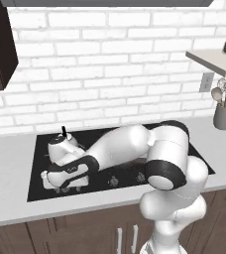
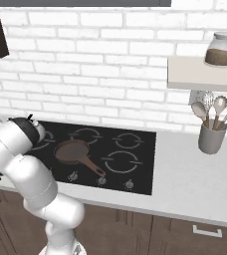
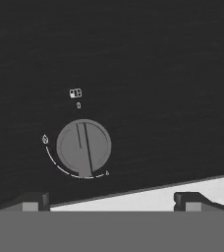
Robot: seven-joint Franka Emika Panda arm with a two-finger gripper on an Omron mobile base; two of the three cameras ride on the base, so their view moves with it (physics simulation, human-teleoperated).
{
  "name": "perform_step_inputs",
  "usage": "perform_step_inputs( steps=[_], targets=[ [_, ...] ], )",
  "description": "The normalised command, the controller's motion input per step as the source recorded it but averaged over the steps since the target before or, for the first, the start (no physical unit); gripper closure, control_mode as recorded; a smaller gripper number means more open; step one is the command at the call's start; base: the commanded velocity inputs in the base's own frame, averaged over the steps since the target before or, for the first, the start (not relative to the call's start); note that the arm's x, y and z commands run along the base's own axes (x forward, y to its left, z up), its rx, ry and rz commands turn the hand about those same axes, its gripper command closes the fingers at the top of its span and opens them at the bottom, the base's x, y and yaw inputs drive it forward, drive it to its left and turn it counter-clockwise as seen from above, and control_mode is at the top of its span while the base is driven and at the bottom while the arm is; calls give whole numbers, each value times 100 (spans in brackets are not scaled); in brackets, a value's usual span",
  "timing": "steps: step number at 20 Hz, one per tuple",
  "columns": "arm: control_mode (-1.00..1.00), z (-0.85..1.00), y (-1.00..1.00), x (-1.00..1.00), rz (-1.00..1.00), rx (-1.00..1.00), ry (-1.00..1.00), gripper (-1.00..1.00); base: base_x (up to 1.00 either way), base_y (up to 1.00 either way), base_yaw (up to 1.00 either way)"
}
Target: Pick the kettle from the counter and place it on a stove burner. Then turn the burner on.
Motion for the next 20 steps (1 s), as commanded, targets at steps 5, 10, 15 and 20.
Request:
perform_step_inputs(
  steps=[5,10,15,20],
  targets=[
    [-100,-9,3,18,0,0,0,-100,0,0,0],
    [-100,-10,0,17,0,0,0,-100,0,0,0],
    [-100,-27,0,2,0,-2,0,-100,0,0,0],
    [-100,-34,0,0,0,-3,0,100,0,0,0]
  ],
)
